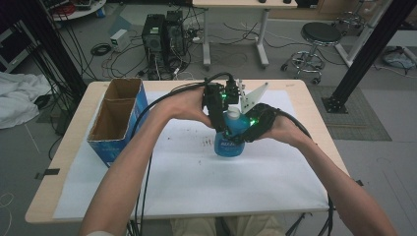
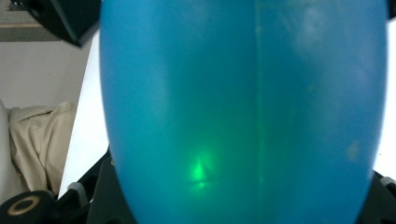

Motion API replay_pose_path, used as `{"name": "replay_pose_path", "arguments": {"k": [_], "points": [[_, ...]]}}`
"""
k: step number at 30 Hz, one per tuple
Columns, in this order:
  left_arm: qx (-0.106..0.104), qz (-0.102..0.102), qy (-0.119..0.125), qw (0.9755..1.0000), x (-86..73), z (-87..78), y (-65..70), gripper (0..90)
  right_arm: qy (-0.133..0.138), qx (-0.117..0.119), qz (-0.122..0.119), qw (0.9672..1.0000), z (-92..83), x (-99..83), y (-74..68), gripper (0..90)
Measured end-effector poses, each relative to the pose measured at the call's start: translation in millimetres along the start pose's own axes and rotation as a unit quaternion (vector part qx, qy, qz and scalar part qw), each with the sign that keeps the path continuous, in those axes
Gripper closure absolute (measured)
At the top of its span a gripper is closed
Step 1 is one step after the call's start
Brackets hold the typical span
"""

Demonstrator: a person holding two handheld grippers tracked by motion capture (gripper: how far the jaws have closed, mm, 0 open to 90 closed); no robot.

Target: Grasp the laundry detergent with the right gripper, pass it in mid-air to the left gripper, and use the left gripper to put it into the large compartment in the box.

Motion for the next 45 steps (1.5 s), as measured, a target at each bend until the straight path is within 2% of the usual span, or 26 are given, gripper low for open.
{"name": "replay_pose_path", "arguments": {"k": [7,9,21,25,31,36,45], "points": [[0.008,-0.003,0.003,1.0000,0.3,5.0,-0.3,12.3,0.004,0.001,0.003,1.0000,-1.1,0.3,0.2,46.4],[0.011,0.001,0.007,0.9999,1.2,4.2,-0.6,16.8,0.002,-0.001,0.004,1.0000,-1.4,-0.2,0.4,46.4],[0.002,-0.009,0.008,0.9999,2.2,9.4,-0.4,18.5,0.001,-0.003,0.003,1.0000,-1.9,-0.9,1.5,46.3],[-0.002,-0.009,0.009,0.9999,2.7,9.9,0.3,20.8,0.000,-0.001,0.011,0.9999,-2.4,-1.0,0.7,46.3],[0.004,-0.010,0.012,0.9999,3.0,9.5,-0.8,22.9,-0.002,-0.003,0.005,1.0000,-0.8,-1.2,1.4,46.2],[0.005,-0.009,0.014,0.9999,2.9,9.5,-0.4,24.9,0.002,0.001,0.012,0.9999,0.2,-0.6,0.7,46.2],[0.006,-0.011,0.015,0.9998,2.0,10.8,0.2,28.9,-0.002,0.003,0.011,0.9999,1.9,-0.9,0.7,46.1]]}}
Point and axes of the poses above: each handheld gripper's, and its own axes: z roughly forward along the jaws, x roughly out of its top, y roughly to its right, the point moved 4 cm from there along z, roughly forward along the jaws, and after that the axes turned 10 degrees about -z, right-handed, at the moved point
